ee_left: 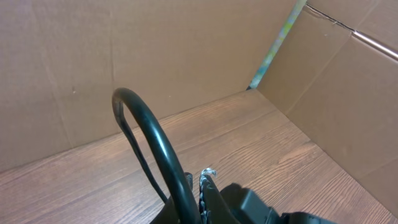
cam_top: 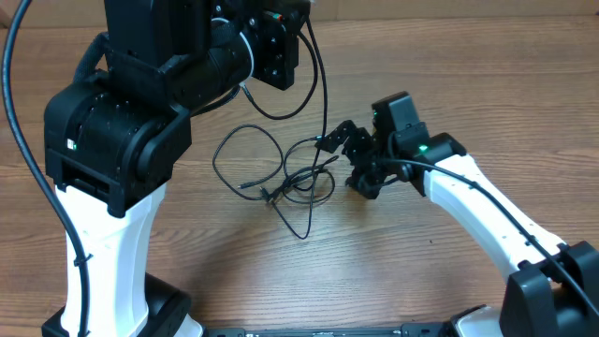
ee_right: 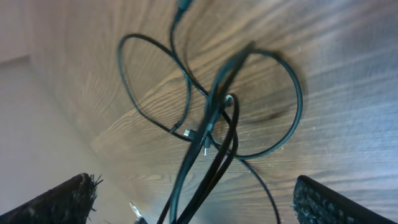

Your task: Untangle cables

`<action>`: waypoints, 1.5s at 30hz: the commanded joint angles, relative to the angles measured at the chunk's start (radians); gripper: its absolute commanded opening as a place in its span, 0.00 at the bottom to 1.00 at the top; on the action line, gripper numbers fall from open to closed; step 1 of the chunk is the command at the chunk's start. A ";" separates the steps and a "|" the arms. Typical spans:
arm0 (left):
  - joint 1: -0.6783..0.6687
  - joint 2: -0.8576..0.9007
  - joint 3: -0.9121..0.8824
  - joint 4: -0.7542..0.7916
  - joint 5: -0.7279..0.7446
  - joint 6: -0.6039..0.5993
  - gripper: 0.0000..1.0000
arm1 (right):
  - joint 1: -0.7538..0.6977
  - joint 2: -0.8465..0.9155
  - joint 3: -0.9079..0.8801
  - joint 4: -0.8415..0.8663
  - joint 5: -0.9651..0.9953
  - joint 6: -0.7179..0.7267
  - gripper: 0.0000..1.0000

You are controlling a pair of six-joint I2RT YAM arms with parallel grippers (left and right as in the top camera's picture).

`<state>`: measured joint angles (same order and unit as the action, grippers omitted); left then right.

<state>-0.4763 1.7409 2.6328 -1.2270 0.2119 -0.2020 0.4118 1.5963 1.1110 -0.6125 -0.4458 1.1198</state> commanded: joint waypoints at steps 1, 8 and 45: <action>-0.001 -0.021 0.004 0.002 -0.010 0.023 0.05 | 0.020 0.054 0.006 0.023 0.069 0.150 0.99; -0.001 -0.021 0.004 0.000 -0.010 0.023 0.04 | 0.020 0.134 0.006 0.117 0.080 0.176 0.85; 0.016 0.185 0.000 -0.445 -0.745 -0.152 0.04 | -0.208 -0.103 0.551 -0.245 1.108 -0.776 0.04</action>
<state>-0.4755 1.9087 2.6316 -1.6653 -0.3656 -0.2829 0.2081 1.5261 1.6001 -0.8574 0.5056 0.4931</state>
